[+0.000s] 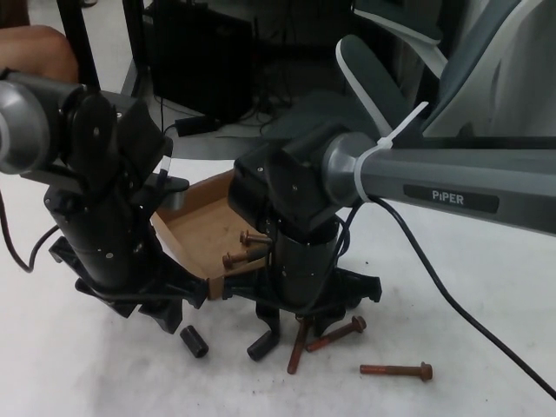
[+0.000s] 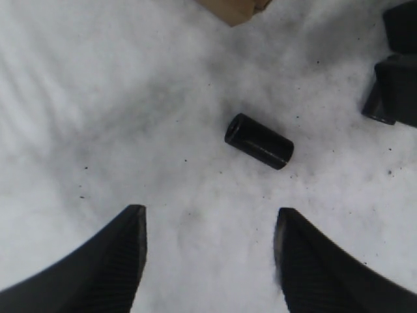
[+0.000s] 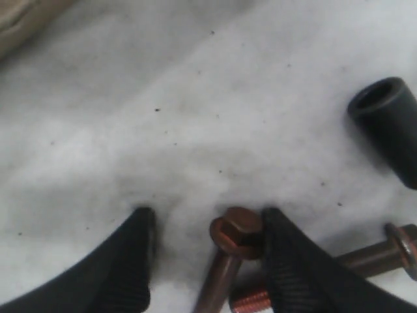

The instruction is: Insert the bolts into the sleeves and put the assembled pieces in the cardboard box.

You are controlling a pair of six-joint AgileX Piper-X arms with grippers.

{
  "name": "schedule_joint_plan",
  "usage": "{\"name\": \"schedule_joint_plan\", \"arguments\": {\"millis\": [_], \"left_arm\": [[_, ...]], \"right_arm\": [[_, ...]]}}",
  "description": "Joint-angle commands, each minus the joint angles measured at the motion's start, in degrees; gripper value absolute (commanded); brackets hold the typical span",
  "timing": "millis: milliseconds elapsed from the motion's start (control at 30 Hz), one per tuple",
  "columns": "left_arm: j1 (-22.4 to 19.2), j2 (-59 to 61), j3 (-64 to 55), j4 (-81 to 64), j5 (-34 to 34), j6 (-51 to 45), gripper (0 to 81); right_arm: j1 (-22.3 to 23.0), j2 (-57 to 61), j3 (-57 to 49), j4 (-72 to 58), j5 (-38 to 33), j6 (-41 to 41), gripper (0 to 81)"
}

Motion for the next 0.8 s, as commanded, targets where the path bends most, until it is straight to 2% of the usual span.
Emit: {"name": "schedule_joint_plan", "arguments": {"millis": [0, 300, 400, 567, 767], "left_arm": [[0.1, -1.0, -0.1, 0.5, 0.0, 0.0, 54.9], [0.1, -1.0, -0.1, 0.5, 0.0, 0.0, 54.9], [0.1, -1.0, -0.1, 0.5, 0.0, 0.0, 54.9], [0.1, -1.0, -0.1, 0.4, 0.0, 0.0, 54.9], [0.1, -1.0, -0.1, 0.4, 0.0, 0.0, 54.9]], "right_arm": [[1.2, 3.1, 1.4, -4.9, -4.8, 2.0, 47.7], [0.2, 3.1, 1.4, -2.3, -3.0, -3.0, 46.1], [0.2, 3.1, 1.4, -2.4, -2.5, -4.7, 34.8], [0.2, 3.1, 1.4, -3.3, -1.8, -8.0, 0.3], [-0.2, 3.1, 1.4, -6.5, -1.2, -15.2, 0.6]]}}
